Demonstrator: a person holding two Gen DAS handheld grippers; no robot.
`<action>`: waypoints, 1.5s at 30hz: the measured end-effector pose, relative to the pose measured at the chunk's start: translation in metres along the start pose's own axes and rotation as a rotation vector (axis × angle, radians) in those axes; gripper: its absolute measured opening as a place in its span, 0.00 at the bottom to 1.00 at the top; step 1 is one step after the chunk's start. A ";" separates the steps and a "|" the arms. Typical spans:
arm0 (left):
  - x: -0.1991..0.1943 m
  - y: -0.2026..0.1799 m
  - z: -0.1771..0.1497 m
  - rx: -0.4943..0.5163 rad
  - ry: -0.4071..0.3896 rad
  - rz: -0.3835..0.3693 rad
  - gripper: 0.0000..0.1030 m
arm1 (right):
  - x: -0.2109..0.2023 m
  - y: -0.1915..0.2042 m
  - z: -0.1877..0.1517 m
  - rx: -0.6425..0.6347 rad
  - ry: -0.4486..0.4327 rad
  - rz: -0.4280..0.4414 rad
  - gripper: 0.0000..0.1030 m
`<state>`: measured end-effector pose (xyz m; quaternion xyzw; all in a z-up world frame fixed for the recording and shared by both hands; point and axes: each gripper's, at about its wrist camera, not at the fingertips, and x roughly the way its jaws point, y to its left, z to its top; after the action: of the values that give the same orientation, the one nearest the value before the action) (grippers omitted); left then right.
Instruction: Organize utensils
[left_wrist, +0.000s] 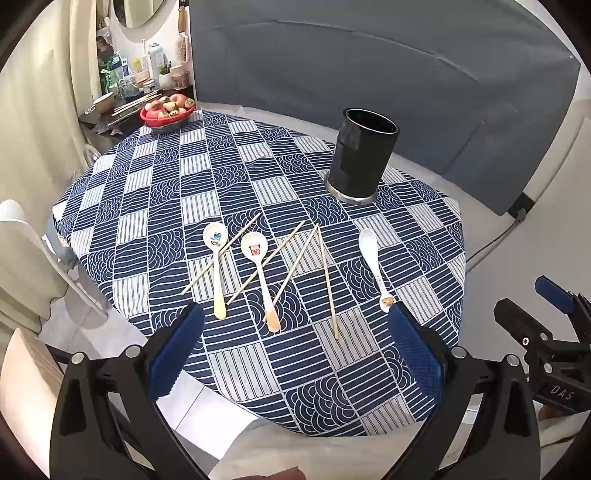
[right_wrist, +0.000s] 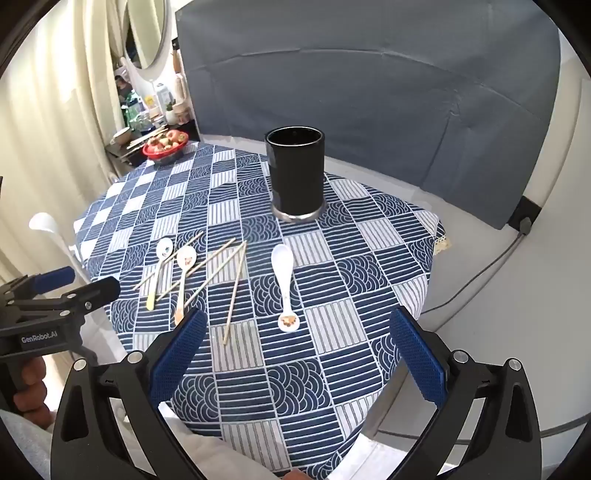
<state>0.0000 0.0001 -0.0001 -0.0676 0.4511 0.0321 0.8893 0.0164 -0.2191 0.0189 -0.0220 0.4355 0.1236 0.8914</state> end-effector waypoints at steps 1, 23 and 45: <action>0.000 0.000 0.000 0.001 0.005 0.001 0.94 | 0.001 0.001 0.000 0.000 0.002 0.000 0.93; 0.005 0.003 -0.005 -0.008 0.015 0.013 0.94 | 0.003 0.000 -0.001 0.005 -0.001 0.013 0.93; 0.007 -0.005 -0.004 0.019 0.042 -0.003 0.94 | 0.003 0.005 -0.001 -0.017 0.014 0.016 0.93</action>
<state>0.0018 -0.0050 -0.0073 -0.0603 0.4699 0.0252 0.8803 0.0165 -0.2140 0.0165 -0.0271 0.4409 0.1344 0.8871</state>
